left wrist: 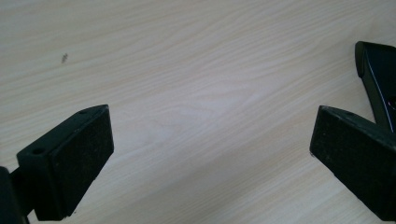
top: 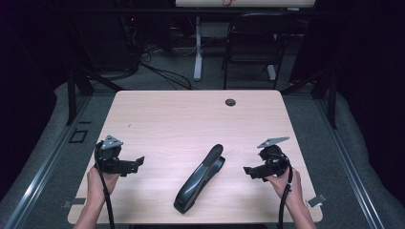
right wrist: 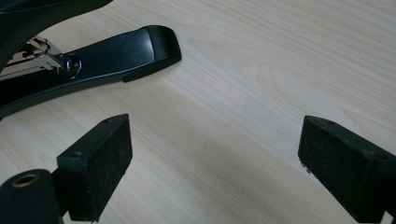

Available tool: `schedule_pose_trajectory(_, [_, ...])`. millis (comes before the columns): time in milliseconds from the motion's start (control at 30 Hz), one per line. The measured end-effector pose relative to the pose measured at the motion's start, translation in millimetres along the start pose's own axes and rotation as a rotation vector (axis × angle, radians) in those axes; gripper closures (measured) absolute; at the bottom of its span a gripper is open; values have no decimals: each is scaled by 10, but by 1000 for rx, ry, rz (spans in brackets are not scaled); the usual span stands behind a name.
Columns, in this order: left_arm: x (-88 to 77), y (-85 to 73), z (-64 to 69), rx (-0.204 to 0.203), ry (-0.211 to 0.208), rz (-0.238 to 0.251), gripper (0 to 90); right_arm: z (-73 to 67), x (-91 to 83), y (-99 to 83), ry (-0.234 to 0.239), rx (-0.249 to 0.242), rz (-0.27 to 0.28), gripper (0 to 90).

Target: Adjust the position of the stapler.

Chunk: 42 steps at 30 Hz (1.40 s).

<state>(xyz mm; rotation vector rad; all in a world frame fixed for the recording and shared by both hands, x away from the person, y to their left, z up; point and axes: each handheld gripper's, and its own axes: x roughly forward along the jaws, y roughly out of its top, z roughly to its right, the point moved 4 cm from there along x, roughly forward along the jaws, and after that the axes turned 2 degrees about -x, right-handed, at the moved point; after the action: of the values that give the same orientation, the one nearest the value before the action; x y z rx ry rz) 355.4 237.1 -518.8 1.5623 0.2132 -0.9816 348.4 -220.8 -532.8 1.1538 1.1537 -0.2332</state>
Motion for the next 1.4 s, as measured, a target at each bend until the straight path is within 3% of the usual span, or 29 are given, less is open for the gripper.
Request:
schedule_pose_trajectory(133, [26, 3, 4, 4, -21, -20, 0, -14, 28, 0, 12, -8, -7, 103])
schedule_pose_trajectory(300, [2, -14, 106, 26, -48, -25, 0, -11, 94, 9, 23, -25, -39, 107])
schedule_pose_trajectory(467, [16, -36, 180, 7, -97, -37, 0, -8, 103, 39, 23, -30, -47, 112])
schedule_pose_trajectory(800, [132, -15, 519, 82, -133, -77, 0, 29, 90, 39, 31, -12, -37, 109])
schedule_pose_trajectory(1033, [140, -7, 808, 131, -188, -71, 0, -2, 106, 44, 54, -10, -44, 104])
schedule_pose_trajectory(1167, [188, -11, 894, 150, -213, -94, 0, -15, 124, 41, 64, -11, -57, 102])
schedule_pose_trajectory(1333, [228, -5, 994, 156, -244, -99, 0, -1, 135, 40, 62, 7, -46, 100])
schedule_pose_trajectory(1400, [238, -1, 1037, 137, -262, -97, 0, 5, 139, 35, 62, 8, -47, 99])
